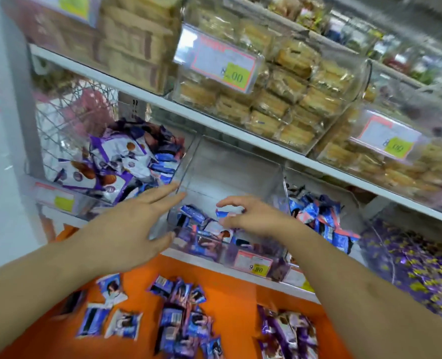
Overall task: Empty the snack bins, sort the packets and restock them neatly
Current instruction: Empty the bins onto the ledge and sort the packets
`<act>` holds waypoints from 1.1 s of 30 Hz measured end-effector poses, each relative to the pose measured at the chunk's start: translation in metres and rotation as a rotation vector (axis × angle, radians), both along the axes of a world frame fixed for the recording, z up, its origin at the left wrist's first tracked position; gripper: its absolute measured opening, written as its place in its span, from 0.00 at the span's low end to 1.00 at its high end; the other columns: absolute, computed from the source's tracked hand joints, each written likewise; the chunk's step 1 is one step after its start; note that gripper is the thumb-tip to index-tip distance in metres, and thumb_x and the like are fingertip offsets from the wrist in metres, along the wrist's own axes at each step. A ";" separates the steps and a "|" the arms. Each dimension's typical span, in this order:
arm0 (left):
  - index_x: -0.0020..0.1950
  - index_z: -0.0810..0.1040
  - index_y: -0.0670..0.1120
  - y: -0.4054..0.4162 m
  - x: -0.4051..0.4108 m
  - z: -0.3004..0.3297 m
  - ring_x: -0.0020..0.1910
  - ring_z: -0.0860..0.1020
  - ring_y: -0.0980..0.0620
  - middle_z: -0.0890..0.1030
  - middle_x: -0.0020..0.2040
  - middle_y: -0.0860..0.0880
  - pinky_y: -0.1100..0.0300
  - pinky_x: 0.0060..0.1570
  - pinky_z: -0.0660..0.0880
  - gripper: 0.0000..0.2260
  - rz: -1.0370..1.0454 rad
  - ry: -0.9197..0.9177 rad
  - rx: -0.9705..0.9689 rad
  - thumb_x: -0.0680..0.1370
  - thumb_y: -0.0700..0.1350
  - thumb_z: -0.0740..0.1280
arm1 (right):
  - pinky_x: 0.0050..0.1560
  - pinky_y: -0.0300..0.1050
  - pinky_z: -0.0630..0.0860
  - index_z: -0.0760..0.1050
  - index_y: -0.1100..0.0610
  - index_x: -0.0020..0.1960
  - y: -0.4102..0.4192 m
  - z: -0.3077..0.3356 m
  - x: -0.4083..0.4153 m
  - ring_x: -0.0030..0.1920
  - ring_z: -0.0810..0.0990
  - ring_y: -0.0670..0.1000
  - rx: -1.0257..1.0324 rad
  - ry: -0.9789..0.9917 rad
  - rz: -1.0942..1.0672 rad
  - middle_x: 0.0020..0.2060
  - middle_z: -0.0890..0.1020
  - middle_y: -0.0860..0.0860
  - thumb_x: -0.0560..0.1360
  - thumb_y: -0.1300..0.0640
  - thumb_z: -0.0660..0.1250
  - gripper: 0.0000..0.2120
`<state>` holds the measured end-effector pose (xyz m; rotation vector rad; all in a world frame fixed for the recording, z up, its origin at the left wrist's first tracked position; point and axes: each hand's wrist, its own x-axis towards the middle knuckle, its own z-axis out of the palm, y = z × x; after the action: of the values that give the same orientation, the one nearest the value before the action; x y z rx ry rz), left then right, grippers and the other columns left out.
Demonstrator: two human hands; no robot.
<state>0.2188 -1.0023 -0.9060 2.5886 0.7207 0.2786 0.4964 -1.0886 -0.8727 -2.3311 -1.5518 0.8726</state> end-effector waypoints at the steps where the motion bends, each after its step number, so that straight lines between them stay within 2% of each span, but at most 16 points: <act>1: 0.82 0.41 0.67 0.002 0.001 0.000 0.81 0.45 0.64 0.35 0.80 0.70 0.60 0.80 0.55 0.35 0.010 -0.014 -0.002 0.83 0.60 0.62 | 0.64 0.43 0.66 0.78 0.42 0.69 0.007 -0.005 0.001 0.72 0.71 0.47 -0.062 -0.004 0.021 0.73 0.72 0.42 0.78 0.43 0.74 0.20; 4: 0.82 0.40 0.67 0.004 0.001 -0.004 0.81 0.45 0.65 0.34 0.79 0.71 0.63 0.79 0.52 0.36 0.016 -0.021 0.004 0.83 0.60 0.62 | 0.68 0.48 0.69 0.77 0.40 0.69 0.022 -0.025 -0.001 0.73 0.71 0.49 -0.206 -0.113 0.131 0.73 0.72 0.43 0.75 0.37 0.74 0.24; 7: 0.82 0.40 0.67 0.005 0.000 -0.006 0.81 0.45 0.65 0.34 0.79 0.70 0.64 0.78 0.52 0.36 0.015 -0.026 0.001 0.83 0.60 0.62 | 0.66 0.45 0.71 0.77 0.37 0.68 0.028 -0.041 -0.002 0.69 0.74 0.48 -0.182 -0.211 0.166 0.70 0.75 0.43 0.71 0.36 0.78 0.27; 10: 0.82 0.41 0.67 0.005 0.000 -0.005 0.81 0.46 0.64 0.34 0.79 0.70 0.64 0.77 0.52 0.35 0.014 -0.036 -0.007 0.83 0.59 0.62 | 0.64 0.43 0.73 0.81 0.34 0.63 0.028 -0.043 0.004 0.65 0.75 0.46 -0.127 -0.193 0.138 0.66 0.78 0.41 0.70 0.39 0.79 0.22; 15: 0.83 0.46 0.66 0.004 0.001 -0.004 0.81 0.50 0.63 0.37 0.80 0.71 0.62 0.76 0.58 0.34 0.024 -0.054 -0.016 0.82 0.60 0.63 | 0.48 0.37 0.72 0.86 0.40 0.56 0.022 -0.043 0.013 0.53 0.78 0.42 -0.008 -0.170 0.036 0.52 0.81 0.37 0.67 0.43 0.83 0.18; 18: 0.83 0.48 0.65 0.003 0.002 -0.003 0.81 0.51 0.63 0.37 0.80 0.71 0.62 0.76 0.59 0.34 0.033 -0.052 -0.024 0.82 0.59 0.64 | 0.50 0.39 0.73 0.87 0.44 0.57 0.020 -0.048 0.021 0.54 0.80 0.43 0.078 -0.163 -0.083 0.55 0.83 0.40 0.67 0.44 0.83 0.19; 21: 0.83 0.49 0.65 0.002 0.003 -0.001 0.81 0.51 0.62 0.37 0.80 0.71 0.61 0.76 0.59 0.34 0.038 -0.042 -0.026 0.82 0.59 0.64 | 0.54 0.40 0.73 0.84 0.44 0.63 0.019 -0.053 0.024 0.57 0.79 0.43 0.045 -0.118 -0.095 0.59 0.82 0.41 0.69 0.42 0.82 0.24; 23: 0.83 0.50 0.65 0.001 0.003 -0.001 0.81 0.51 0.62 0.37 0.80 0.71 0.61 0.76 0.59 0.33 0.039 -0.041 -0.033 0.82 0.59 0.64 | 0.50 0.42 0.76 0.85 0.45 0.62 0.019 -0.054 0.021 0.54 0.81 0.45 -0.004 -0.111 -0.026 0.54 0.84 0.41 0.67 0.41 0.82 0.25; 25: 0.83 0.50 0.65 0.001 0.003 -0.001 0.81 0.52 0.62 0.38 0.80 0.71 0.61 0.76 0.59 0.33 0.036 -0.048 -0.043 0.82 0.59 0.64 | 0.50 0.45 0.81 0.86 0.48 0.59 0.019 -0.054 0.017 0.50 0.83 0.48 -0.002 -0.165 0.029 0.49 0.85 0.44 0.67 0.45 0.83 0.21; 27: 0.82 0.52 0.66 0.001 0.003 -0.001 0.81 0.53 0.62 0.39 0.80 0.72 0.61 0.75 0.60 0.33 0.036 -0.061 -0.056 0.82 0.58 0.65 | 0.50 0.47 0.83 0.86 0.50 0.57 0.018 -0.053 0.015 0.48 0.84 0.49 0.037 -0.206 -0.002 0.48 0.87 0.46 0.67 0.51 0.82 0.19; 29: 0.82 0.53 0.66 0.001 0.003 0.000 0.81 0.53 0.62 0.40 0.80 0.71 0.61 0.75 0.59 0.33 0.037 -0.061 -0.058 0.81 0.58 0.65 | 0.44 0.50 0.84 0.87 0.50 0.51 0.017 -0.051 0.015 0.40 0.85 0.51 0.102 -0.203 -0.068 0.41 0.87 0.49 0.66 0.54 0.82 0.14; 31: 0.82 0.53 0.65 0.001 0.002 0.001 0.81 0.53 0.62 0.41 0.81 0.70 0.62 0.75 0.58 0.33 0.036 -0.063 -0.061 0.81 0.58 0.66 | 0.42 0.56 0.85 0.87 0.50 0.49 0.012 -0.042 0.016 0.36 0.85 0.53 0.179 -0.127 -0.140 0.36 0.86 0.51 0.67 0.55 0.83 0.12; 33: 0.82 0.55 0.64 0.000 0.002 0.004 0.81 0.52 0.62 0.43 0.81 0.69 0.64 0.74 0.56 0.32 0.043 -0.083 -0.037 0.81 0.57 0.66 | 0.43 0.59 0.85 0.87 0.50 0.51 0.003 -0.023 0.013 0.40 0.87 0.59 0.276 -0.009 -0.212 0.38 0.87 0.54 0.68 0.56 0.84 0.13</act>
<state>0.2203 -1.0025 -0.9021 2.5132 0.7459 0.3807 0.5092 -1.0855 -0.8960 -2.2470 -1.3026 0.5603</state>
